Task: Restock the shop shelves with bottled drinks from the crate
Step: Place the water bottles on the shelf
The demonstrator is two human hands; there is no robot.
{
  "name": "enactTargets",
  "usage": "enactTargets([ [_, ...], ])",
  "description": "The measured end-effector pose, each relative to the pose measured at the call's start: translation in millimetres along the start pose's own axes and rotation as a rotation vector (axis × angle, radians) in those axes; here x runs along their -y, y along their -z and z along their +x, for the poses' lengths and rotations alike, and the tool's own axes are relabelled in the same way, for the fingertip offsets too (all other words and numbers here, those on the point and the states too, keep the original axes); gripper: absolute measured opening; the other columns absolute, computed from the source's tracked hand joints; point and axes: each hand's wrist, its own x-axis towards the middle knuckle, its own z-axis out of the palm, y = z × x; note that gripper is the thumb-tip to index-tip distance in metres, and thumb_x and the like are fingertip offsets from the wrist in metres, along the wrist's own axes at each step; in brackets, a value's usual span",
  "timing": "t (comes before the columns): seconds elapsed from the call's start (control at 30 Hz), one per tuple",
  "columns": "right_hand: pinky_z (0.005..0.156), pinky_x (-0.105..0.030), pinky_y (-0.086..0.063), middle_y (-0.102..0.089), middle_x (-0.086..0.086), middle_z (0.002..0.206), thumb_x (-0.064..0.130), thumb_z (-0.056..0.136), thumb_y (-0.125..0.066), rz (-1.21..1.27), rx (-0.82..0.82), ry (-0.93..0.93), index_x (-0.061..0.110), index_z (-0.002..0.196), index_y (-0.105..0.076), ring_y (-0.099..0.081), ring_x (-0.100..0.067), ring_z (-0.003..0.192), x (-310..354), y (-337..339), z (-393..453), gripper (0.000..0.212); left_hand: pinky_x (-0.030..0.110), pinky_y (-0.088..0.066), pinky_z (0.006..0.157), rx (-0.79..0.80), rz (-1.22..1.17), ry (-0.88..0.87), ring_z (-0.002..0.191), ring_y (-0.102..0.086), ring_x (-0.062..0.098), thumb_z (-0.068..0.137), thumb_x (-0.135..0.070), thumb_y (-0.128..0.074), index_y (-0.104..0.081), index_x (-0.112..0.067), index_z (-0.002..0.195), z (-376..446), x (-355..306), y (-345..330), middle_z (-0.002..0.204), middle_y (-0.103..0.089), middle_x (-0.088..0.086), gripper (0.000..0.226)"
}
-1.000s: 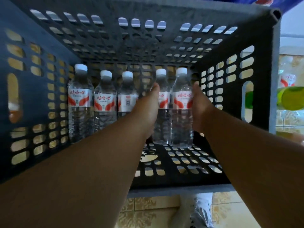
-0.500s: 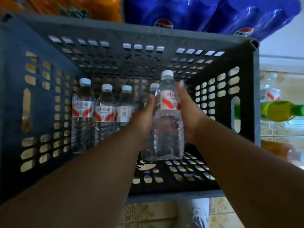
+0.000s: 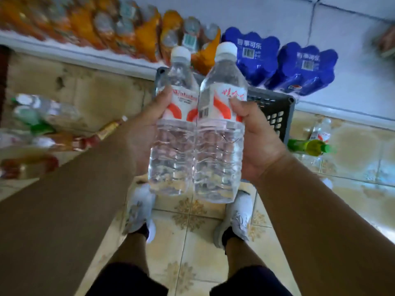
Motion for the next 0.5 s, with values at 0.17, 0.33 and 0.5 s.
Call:
enactTargets([
  [0.17,0.082,-0.041,-0.057,-0.074,-0.009,0.093,0.042,0.076,-0.065,-0.057,-0.012,0.024,0.014,0.101,-0.078,-0.07,-0.027,0.084,33,-121,-70,0.04,0.044,-0.061,0.08,0.033,-0.221,-0.087,0.091,-0.073,0.026,0.082,-0.063,-0.059,-0.078,-0.019,0.111,-138,-68,3,0.105,-0.076,0.011,0.056],
  [0.33,0.076,-0.038,-0.059,-0.075,-0.007,0.093,0.04,0.089,-0.06,-0.12,-0.053,0.007,0.017,0.101,-0.08,-0.073,-0.024,0.084,68,-239,-137,0.032,0.035,-0.058,0.074,0.079,-0.259,-0.209,0.086,-0.073,0.021,0.093,-0.065,-0.041,-0.071,-0.017,0.107,-263,-123,-14,0.095,-0.075,0.004,0.058],
  [0.5,0.081,-0.041,-0.059,-0.075,-0.008,0.096,0.042,0.09,-0.052,-0.088,-0.082,0.069,0.015,0.098,-0.079,-0.073,-0.025,0.091,78,-326,-163,0.039,0.064,-0.044,0.106,0.125,-0.356,-0.191,0.126,-0.057,0.046,0.093,-0.065,-0.052,-0.056,-0.008,0.138,-328,-154,-6,0.139,-0.057,0.026,0.073],
])
